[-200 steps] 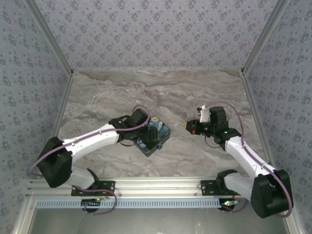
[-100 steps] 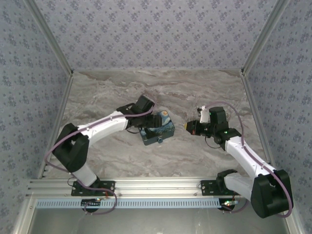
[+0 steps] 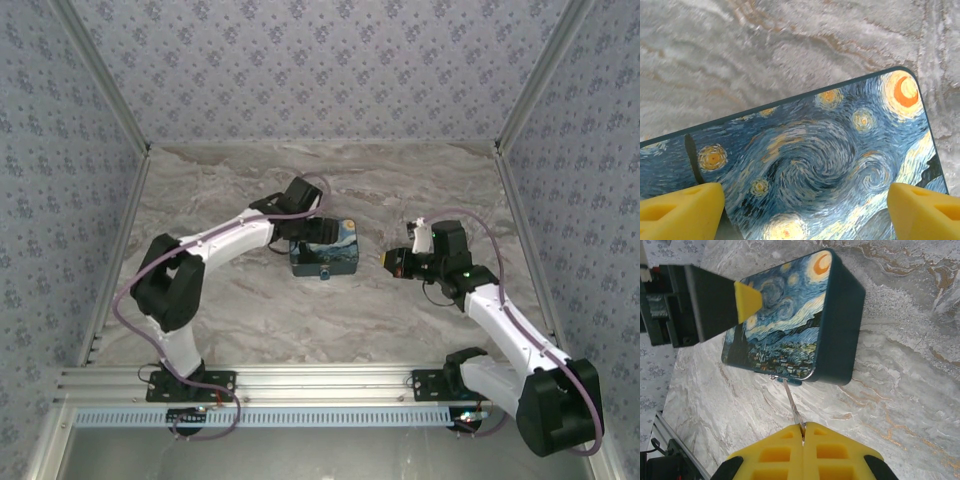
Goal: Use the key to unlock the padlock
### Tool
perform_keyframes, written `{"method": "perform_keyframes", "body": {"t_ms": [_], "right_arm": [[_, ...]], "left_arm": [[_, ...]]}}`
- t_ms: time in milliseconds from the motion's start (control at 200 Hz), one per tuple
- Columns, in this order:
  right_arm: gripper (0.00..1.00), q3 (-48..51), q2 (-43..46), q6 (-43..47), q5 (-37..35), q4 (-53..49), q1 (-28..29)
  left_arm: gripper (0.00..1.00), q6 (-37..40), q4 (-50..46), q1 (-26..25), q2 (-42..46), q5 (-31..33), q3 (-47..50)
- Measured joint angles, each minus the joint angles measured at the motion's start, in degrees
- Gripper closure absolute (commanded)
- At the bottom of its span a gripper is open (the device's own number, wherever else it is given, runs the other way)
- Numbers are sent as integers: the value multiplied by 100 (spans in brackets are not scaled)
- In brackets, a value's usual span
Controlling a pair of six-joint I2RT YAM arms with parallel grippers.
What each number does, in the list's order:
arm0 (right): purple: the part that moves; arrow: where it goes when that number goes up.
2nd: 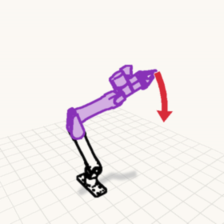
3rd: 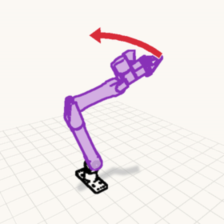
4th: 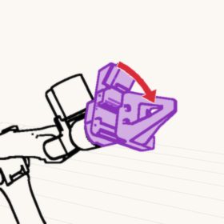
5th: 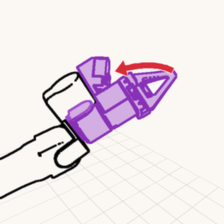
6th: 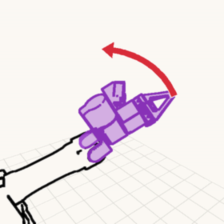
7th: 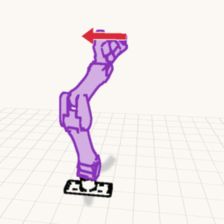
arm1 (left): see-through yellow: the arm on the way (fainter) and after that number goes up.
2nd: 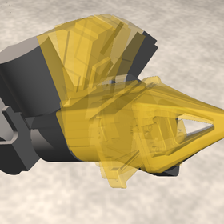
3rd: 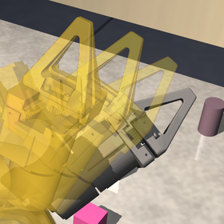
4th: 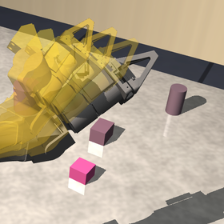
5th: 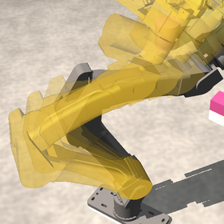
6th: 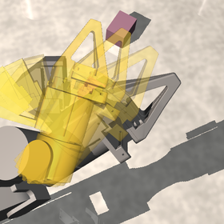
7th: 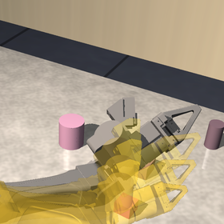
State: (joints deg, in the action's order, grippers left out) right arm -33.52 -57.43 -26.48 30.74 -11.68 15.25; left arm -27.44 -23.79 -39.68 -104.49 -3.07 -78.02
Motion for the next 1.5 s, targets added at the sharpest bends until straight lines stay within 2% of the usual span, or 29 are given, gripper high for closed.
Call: {"method": "perform_keyframes", "body": {"t_ms": [435,730,909,1164,1344,1504], "right_arm": [[99,103,127,0,-92,-66,0],[99,140,153,-2,-101,-59,0],[99,269,164,-15,-101,-46,17],[99,343,162,-140,-76,127,155],[99,343,37,-273,96,380,164],[99,343,-208,-374,240,625,221]], "left_arm": [[15,542,-13,26,-1043,-404,-1327],[12,745,389,170,-852,-695,-1303],[4,752,1060,407,417,-643,-273],[3,529,2129,452,2393,-527,1714],[3,50,2796,444,3110,-531,3320],[3,-343,3368,409,3344,-654,4221]]}}
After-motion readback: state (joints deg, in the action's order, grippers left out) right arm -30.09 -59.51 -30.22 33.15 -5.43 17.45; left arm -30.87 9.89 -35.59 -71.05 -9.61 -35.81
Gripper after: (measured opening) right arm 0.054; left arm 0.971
